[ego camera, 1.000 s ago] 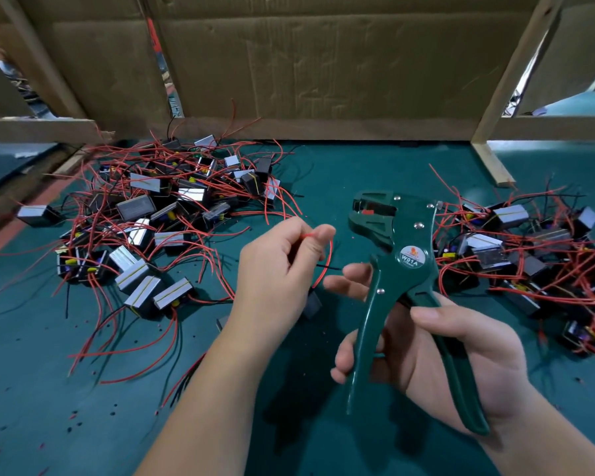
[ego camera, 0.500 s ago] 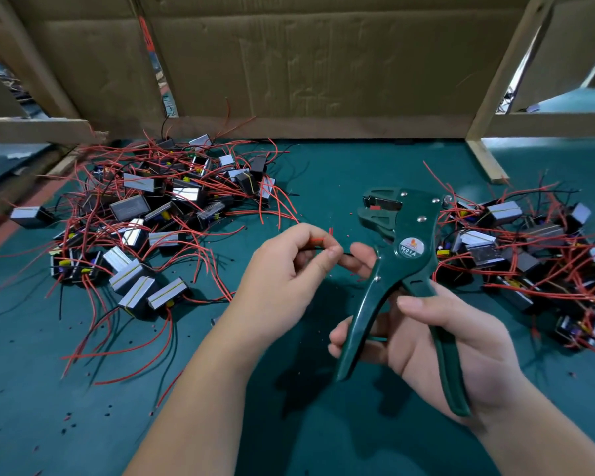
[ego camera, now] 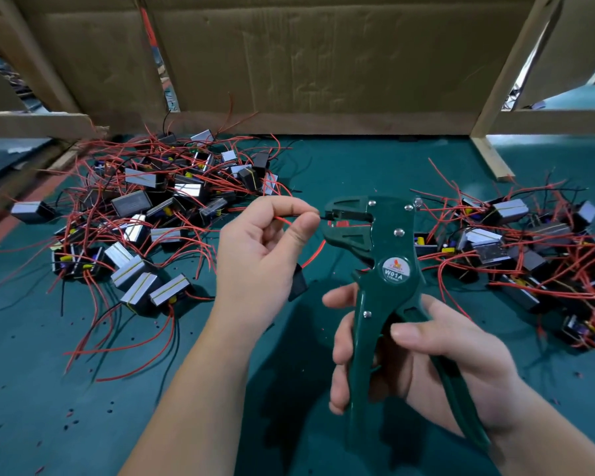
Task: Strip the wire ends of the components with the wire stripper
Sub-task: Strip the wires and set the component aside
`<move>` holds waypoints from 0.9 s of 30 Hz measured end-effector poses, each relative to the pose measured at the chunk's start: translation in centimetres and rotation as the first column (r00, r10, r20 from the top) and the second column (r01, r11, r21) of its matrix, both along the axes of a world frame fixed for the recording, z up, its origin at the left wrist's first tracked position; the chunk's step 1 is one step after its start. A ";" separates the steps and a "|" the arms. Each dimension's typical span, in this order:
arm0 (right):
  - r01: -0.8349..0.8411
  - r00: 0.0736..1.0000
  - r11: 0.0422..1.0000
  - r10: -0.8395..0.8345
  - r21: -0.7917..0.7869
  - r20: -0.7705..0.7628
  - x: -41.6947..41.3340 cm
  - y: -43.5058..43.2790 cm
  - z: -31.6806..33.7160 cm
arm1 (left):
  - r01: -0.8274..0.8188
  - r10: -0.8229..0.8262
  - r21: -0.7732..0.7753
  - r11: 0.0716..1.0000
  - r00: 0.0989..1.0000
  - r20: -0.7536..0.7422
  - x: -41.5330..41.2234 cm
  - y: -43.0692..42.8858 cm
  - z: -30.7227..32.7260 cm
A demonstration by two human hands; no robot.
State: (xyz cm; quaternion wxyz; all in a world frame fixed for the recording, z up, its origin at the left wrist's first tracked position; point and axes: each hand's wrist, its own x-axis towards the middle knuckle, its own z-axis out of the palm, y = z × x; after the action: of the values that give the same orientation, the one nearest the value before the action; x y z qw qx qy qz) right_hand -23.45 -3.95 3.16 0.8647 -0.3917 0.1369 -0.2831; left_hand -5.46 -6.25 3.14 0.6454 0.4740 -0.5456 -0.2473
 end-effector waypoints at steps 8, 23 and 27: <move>0.063 0.995 0.998 -0.064 -0.006 -0.078 -0.2 0.0 -0.3 | 0.024 -0.024 -0.016 1.000 1.000 -0.017 -0.4 0.3 0.6; 0.268 0.956 0.962 -0.260 0.044 -0.135 0.4 0.0 0.0 | 0.152 -0.143 0.071 0.986 0.982 -0.119 -1.2 0.5 0.5; 0.366 0.924 0.926 -0.350 0.095 -0.155 0.2 -0.5 0.3 | 0.169 -0.182 0.139 0.976 0.980 0.083 -1.3 0.4 0.1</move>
State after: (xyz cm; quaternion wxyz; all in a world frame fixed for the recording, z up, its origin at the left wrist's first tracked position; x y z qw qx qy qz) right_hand -23.24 -4.50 3.45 0.8093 -0.3248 0.2817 -0.4004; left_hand -6.73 -5.82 3.24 0.5616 0.4767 -0.5981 -0.3157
